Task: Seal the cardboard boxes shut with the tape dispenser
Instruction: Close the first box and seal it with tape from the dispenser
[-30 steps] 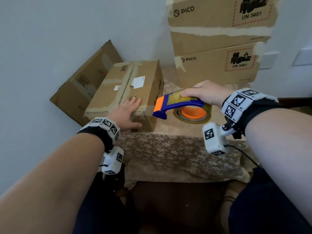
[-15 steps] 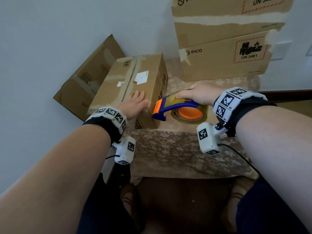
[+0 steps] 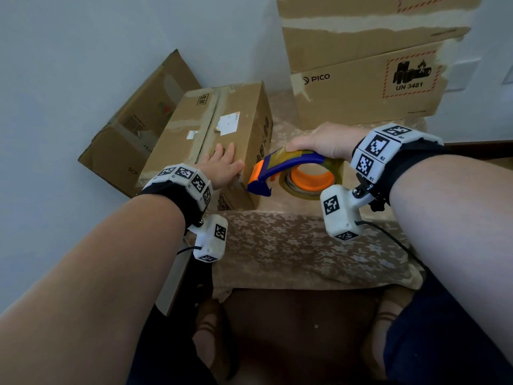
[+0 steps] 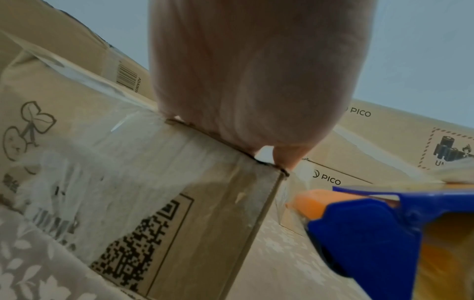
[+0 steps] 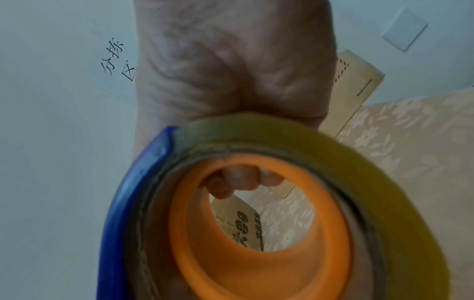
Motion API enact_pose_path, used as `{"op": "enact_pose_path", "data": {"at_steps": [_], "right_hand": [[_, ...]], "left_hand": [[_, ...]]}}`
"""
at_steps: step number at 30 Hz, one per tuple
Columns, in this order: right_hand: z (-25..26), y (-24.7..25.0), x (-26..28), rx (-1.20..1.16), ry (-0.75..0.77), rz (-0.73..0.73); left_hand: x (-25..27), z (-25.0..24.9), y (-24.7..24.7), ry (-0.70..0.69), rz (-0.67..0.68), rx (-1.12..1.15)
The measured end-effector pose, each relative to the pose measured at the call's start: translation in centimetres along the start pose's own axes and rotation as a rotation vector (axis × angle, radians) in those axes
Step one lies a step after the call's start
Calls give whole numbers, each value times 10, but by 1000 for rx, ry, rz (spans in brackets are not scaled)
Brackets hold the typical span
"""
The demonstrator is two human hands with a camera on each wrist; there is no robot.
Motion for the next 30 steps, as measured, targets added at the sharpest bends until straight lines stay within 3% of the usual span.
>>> {"op": "enact_pose_path", "data": {"at_steps": [3, 10, 18, 22, 27, 30], "right_hand": [[-2, -2, 2, 19, 22, 28], [-24, 16, 13, -209, 3, -74], [13, 46, 35, -371, 91, -179], [15, 48, 40, -372, 112, -144], [-22, 45, 39, -283, 49, -114], [-30, 36, 37, -178, 40, -90]], "left_hand": [[4, -4, 1, -13, -35, 41], [13, -8, 4, -25, -81, 121], [13, -3, 13, 64, -152, 364], [10, 10, 14, 76, -134, 380], [11, 2, 7, 7, -55, 314], [10, 1, 5, 38, -64, 326]]}}
Point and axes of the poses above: each hand's wrist, its own x-axis away from the middle knuckle, its own y-axis out of the back of the hand, z = x × y, the point moved 6 cm from there along -x, towards the middle knuckle, and after that the axes turned 15 degrees about x, right-handed, at the moved point
